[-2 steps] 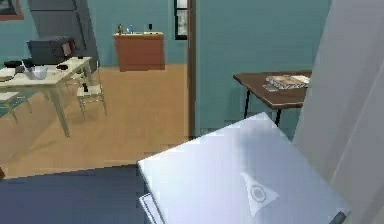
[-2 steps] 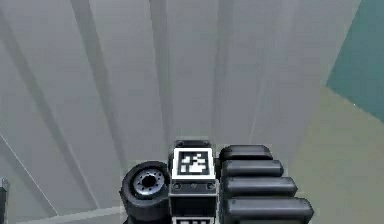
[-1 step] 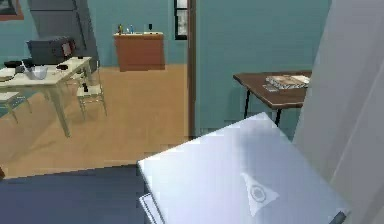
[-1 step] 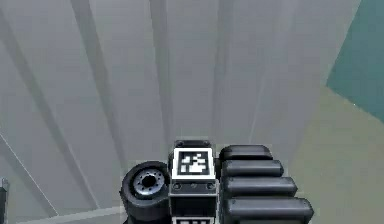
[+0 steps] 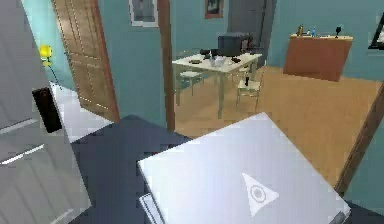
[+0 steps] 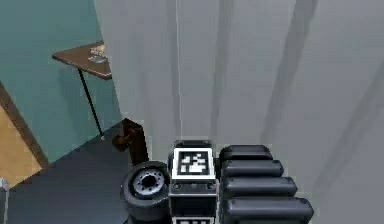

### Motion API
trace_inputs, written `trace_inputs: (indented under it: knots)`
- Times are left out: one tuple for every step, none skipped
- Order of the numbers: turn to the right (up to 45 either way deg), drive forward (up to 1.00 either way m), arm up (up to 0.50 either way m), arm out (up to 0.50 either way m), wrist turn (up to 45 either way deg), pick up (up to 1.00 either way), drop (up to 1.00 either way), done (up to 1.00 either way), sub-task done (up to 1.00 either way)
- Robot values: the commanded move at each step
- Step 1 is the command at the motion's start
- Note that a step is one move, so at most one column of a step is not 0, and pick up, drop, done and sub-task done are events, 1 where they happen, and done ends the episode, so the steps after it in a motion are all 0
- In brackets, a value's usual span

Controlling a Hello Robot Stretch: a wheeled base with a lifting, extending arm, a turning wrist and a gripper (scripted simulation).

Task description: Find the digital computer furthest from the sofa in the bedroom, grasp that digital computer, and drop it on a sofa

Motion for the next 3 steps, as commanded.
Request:
trace_inputs:
  knots:
    - [-45.0,0.0,0.0,0.0,0.0,0.0,0.0,0.0,0.0]
    - [-9.0,0.0,0.0,0.0,0.0,0.0,0.0,0.0,0.0]
    - [0.0,0.25,0.0,0.0,0.0,0.0,0.0,0.0,0.0]
